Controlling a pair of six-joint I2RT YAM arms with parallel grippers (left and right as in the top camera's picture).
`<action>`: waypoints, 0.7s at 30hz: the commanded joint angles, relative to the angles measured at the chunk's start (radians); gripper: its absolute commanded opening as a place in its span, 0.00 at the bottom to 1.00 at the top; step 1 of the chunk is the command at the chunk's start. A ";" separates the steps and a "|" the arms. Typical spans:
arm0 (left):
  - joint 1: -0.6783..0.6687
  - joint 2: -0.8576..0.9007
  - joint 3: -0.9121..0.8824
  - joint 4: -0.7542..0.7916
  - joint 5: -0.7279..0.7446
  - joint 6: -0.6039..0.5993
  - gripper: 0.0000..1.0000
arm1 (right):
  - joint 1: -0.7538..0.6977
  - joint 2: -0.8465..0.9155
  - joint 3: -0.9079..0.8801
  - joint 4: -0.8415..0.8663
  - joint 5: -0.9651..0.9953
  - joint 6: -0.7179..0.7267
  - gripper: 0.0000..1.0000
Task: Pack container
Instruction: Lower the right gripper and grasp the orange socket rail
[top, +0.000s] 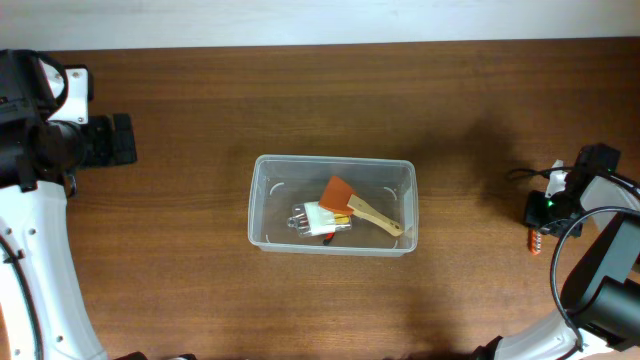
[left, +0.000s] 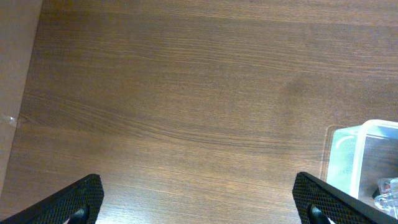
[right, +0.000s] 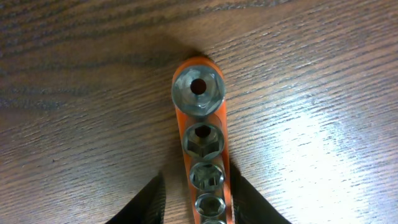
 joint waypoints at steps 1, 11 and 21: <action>0.005 0.002 0.003 -0.002 -0.007 -0.012 0.99 | 0.000 0.032 -0.018 -0.005 0.023 0.007 0.33; 0.005 0.002 0.003 -0.001 -0.007 -0.012 0.99 | 0.001 0.032 -0.018 -0.003 0.005 0.007 0.24; 0.005 0.002 0.003 -0.001 -0.007 -0.011 0.99 | 0.001 0.032 -0.018 0.000 -0.014 0.007 0.17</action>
